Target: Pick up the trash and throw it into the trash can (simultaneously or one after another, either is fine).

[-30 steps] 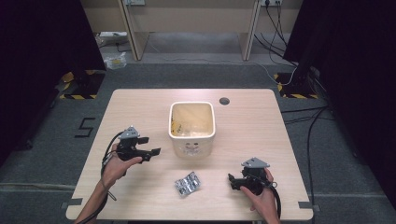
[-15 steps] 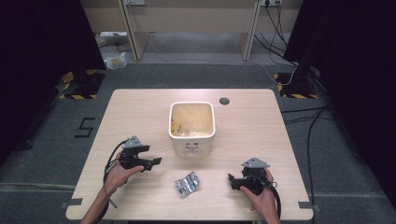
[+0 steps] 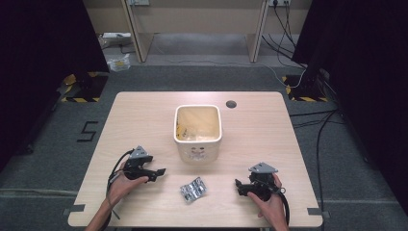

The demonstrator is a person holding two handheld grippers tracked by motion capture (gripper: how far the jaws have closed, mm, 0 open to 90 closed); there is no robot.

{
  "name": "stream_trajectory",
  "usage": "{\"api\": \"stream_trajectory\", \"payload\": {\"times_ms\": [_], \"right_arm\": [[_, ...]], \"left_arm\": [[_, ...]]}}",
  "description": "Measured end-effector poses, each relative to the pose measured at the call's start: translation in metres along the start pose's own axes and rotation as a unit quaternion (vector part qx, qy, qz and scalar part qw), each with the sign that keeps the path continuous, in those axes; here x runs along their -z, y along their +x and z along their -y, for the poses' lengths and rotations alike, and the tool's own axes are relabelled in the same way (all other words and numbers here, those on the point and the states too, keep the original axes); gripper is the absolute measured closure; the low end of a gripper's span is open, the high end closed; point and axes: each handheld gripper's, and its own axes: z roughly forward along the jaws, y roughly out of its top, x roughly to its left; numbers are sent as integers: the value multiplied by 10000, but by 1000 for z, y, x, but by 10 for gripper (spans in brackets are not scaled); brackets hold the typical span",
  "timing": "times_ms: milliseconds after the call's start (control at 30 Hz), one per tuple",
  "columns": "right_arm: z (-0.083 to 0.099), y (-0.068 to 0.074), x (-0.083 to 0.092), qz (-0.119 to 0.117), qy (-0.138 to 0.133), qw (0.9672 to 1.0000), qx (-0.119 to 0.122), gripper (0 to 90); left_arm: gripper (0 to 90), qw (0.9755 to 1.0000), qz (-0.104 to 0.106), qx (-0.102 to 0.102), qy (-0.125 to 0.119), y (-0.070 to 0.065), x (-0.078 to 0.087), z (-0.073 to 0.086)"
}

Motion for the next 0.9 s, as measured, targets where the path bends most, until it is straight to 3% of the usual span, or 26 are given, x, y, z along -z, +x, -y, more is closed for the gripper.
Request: {"api": "stream_trajectory", "payload": {"times_ms": [167, 267, 400, 467, 900], "right_arm": [[0, 1, 1, -34, -8, 10000, -3, 94], [1, 4, 2, -45, -102, 9999, 31, 160], [0, 10, 3, -70, -234, 9997, 8, 152], [-4, 18, 5, -279, -444, 9986, 0, 152], [-27, 62, 12, -899, -649, 9935, 262, 156]], "left_arm": [[160, 9996, -153, -253, -7, -4, -2, 2], [151, 9985, -344, -428, 64, -10, -4, 1], [149, 9985, -350, -414, 65, -10, -5, 1], [149, 9985, -352, -411, 65, -10, -4, 1], [150, 9985, -355, -405, 62, -10, -5, 1]]}}
